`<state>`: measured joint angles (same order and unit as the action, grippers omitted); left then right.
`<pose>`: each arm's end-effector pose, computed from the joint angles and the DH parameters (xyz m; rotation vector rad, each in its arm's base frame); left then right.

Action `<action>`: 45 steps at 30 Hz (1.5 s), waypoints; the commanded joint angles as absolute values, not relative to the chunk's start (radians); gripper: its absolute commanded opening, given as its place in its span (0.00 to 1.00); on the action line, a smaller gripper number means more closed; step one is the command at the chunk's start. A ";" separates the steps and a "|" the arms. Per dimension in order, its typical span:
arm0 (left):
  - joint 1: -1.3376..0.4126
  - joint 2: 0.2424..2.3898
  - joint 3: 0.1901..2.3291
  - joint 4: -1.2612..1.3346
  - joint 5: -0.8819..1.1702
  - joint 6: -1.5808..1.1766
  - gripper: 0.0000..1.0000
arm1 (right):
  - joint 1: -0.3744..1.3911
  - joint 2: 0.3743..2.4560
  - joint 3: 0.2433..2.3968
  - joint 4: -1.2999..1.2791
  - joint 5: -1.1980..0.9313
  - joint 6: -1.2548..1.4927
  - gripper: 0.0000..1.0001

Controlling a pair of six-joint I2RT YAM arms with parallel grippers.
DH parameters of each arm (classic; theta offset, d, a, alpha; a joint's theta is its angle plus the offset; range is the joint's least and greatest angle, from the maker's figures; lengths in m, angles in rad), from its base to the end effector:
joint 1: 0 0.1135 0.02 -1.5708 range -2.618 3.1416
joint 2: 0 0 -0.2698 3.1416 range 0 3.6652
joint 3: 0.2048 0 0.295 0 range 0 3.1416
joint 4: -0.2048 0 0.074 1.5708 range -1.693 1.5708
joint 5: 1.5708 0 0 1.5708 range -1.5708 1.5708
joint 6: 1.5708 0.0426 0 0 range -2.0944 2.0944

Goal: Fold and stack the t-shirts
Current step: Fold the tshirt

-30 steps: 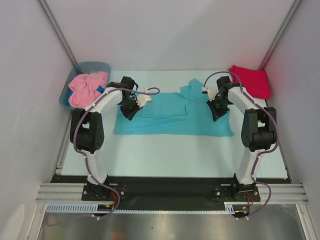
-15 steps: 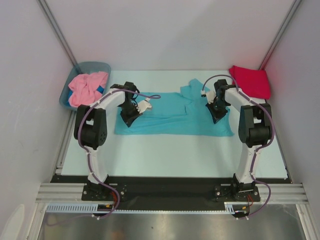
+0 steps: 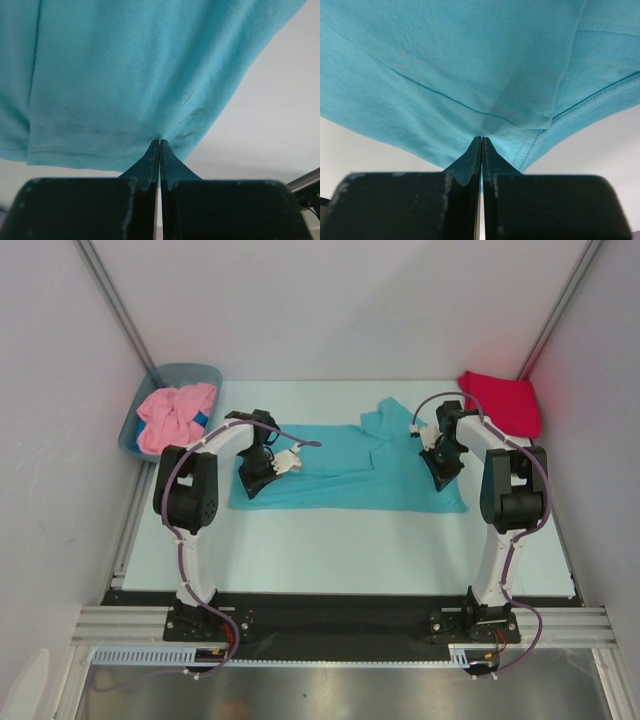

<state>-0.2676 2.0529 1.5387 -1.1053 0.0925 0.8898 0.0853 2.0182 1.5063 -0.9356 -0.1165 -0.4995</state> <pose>0.4044 -0.1150 0.1464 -1.7032 -2.6134 0.1607 0.4302 0.0418 0.1521 -0.8734 2.8640 0.1329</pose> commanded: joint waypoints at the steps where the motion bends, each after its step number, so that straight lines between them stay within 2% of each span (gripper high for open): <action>1: -0.261 2.071 1.537 -1.115 0.072 0.917 0.00 | 0.078 2.002 1.508 -0.972 -0.113 -0.528 0.00; 22: -0.244 2.112 1.474 -1.077 0.003 0.977 0.00 | 0.066 2.068 1.436 -0.996 -0.149 -0.572 0.00; 45: -0.176 2.046 1.279 -1.088 -0.074 1.068 0.00 | 0.008 1.993 1.328 -1.040 -0.087 -0.653 0.00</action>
<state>-0.2291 1.9961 1.3663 -1.0279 0.0010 1.0290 0.0368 1.9846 1.3823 -0.9405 -0.1623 -0.6109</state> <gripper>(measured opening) 0.006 0.009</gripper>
